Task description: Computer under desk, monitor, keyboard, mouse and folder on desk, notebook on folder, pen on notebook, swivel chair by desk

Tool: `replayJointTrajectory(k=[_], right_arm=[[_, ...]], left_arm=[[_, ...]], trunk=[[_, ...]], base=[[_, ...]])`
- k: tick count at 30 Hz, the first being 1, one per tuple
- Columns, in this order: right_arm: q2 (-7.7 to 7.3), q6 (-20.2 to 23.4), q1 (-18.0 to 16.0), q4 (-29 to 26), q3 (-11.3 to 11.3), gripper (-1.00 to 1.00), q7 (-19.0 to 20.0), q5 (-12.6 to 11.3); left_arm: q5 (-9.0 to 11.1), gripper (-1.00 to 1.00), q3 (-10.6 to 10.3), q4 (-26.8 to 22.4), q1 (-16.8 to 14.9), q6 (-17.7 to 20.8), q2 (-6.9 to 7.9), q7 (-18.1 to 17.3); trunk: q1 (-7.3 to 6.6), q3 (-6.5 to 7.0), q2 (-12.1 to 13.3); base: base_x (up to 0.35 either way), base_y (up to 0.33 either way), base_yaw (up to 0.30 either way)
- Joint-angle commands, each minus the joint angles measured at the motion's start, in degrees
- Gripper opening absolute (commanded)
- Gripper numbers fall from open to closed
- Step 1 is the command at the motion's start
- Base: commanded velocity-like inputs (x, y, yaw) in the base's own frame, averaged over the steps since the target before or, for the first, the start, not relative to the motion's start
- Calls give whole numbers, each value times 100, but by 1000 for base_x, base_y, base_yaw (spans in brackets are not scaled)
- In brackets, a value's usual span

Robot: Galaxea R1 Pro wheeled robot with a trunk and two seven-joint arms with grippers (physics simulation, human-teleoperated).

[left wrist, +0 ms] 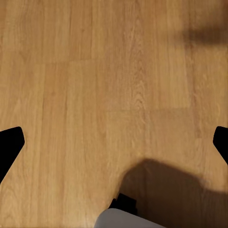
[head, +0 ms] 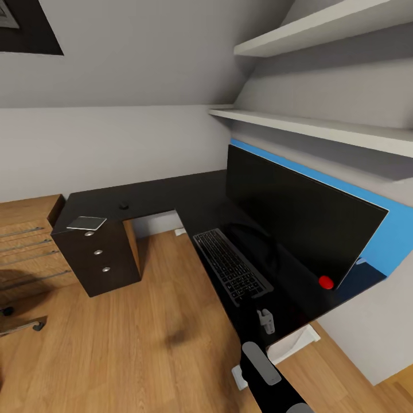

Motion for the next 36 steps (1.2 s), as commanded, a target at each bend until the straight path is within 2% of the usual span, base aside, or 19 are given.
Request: replayJointTrajectory(k=[1, 13, 36], right_arm=[[0, -26, -5, 5, 15, -100, 47, -62], [0, -26, -5, 7, 7, -100, 47, -67], [0, -32, -5, 7, 7, -100, 47, -61]], left_arm=[[57, 100, -40, 1, -4, -32, 8, 38], [57, 100, -40, 1, -4, -32, 13, 35], [65, 100, -40, 1, -4, -32, 13, 35]], trunk=[[0, -6, -4], [0, -6, -4], [0, -6, -4]], base=[[0, 0, 0], [179, 0, 0], [64, 0, 0]])
